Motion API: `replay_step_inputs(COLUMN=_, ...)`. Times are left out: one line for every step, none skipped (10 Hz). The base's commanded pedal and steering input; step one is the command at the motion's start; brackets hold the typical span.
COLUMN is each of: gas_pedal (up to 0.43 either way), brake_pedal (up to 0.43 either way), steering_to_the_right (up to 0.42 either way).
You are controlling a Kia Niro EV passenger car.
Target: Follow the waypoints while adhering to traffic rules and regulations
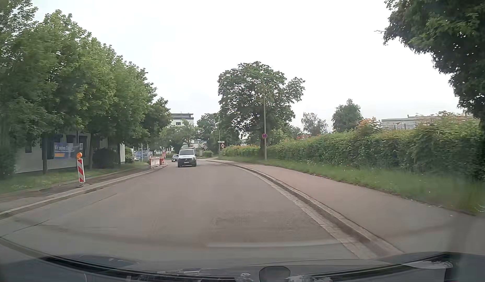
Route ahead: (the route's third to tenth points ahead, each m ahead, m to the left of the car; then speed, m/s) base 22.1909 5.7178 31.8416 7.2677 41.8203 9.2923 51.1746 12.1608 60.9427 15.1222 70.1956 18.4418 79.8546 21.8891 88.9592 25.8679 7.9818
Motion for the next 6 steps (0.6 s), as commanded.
replay_step_inputs(gas_pedal=0.02, brake_pedal=0.0, steering_to_the_right=-0.02)
replay_step_inputs(gas_pedal=0.02, brake_pedal=0.0, steering_to_the_right=-0.021)
replay_step_inputs(gas_pedal=0.02, brake_pedal=0.0, steering_to_the_right=-0.028)
replay_step_inputs(gas_pedal=0.02, brake_pedal=0.0, steering_to_the_right=-0.038)
replay_step_inputs(gas_pedal=0.02, brake_pedal=0.0, steering_to_the_right=-0.043)
replay_step_inputs(gas_pedal=0.028, brake_pedal=0.0, steering_to_the_right=-0.044)
